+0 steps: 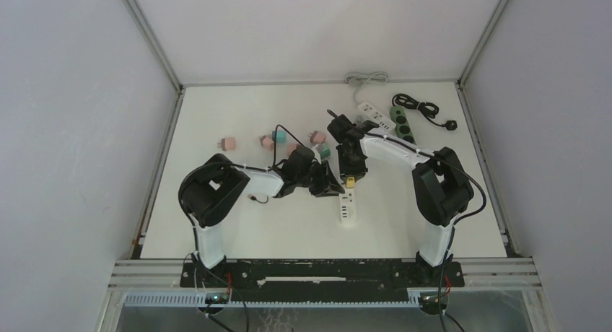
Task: Insert the plug
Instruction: Insert the plug into the socket.
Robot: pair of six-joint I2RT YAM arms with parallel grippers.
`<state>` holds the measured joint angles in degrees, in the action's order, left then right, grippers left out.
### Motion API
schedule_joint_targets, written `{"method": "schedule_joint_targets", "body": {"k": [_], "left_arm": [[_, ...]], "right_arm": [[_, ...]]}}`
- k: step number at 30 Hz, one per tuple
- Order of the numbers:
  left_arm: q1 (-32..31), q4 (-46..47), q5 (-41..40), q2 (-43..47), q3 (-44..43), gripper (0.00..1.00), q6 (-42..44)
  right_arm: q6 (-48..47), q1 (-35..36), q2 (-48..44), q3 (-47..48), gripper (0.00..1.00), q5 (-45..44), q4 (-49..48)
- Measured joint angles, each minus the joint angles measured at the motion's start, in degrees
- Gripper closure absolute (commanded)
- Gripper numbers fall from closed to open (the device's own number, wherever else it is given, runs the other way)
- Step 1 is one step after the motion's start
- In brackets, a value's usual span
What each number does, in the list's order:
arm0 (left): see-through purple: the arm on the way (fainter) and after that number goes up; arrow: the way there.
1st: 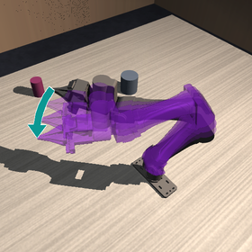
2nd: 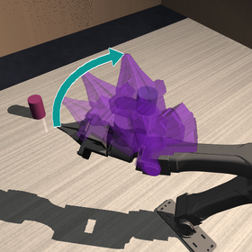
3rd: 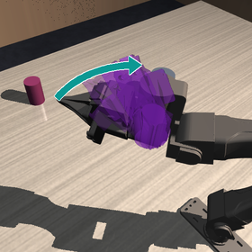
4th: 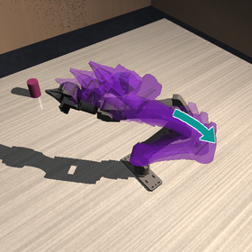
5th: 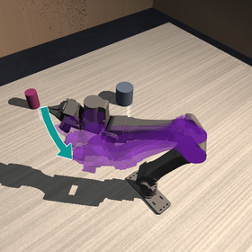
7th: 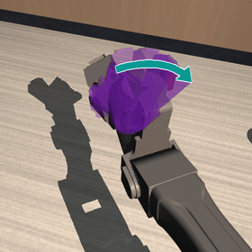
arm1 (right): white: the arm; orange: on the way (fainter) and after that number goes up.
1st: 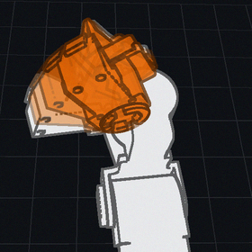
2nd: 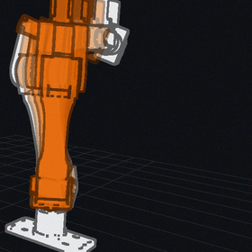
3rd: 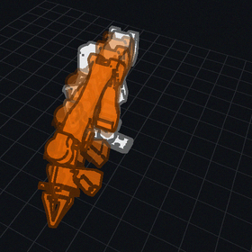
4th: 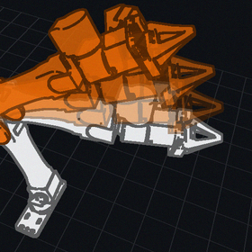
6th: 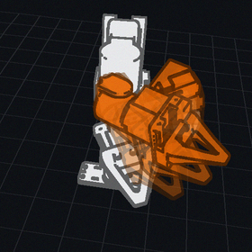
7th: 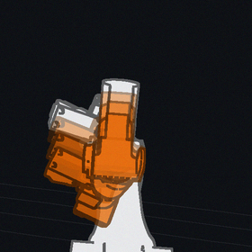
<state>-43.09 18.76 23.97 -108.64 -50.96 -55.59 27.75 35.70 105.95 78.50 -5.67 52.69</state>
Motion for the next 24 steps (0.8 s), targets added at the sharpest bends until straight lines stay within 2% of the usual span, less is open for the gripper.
{"method": "schedule_joint_targets", "body": {"k": [1, 5, 8, 17, 24], "left_arm": [[0.0, 0.0, -0.1, 0.0, 0.0, 0.59, 0.0], [-0.3, 0.2, -0.7, 0.0, 0.2, 0.53, 0.0], [-0.4, 0.4, -1.0, 0.2, 0.5, 0.49, -0.5], [-0.7, -1.2, -3.3, 4.3, 3.3, 0.36, -0.8], [-0.9, -7.1, -7.2, 11.5, 6.0, 0.28, 0.8]], "right_arm": [[0.0, 0.0, 0.0, 0.1, 1.0, 0.1, 0.1], [0.0, 0.0, 0.2, 0.5, 0.68, 0.1, 0.5], [0.0, 0.0, 0.2, 0.7, 0.56, 0.0, 0.7], [0.3, 1.0, -0.3, 0.6, 0.34, 0.2, 1.5], [0.9, 2.0, -7.9, 0.5, 0.21, -1.4, 1.6]]}}
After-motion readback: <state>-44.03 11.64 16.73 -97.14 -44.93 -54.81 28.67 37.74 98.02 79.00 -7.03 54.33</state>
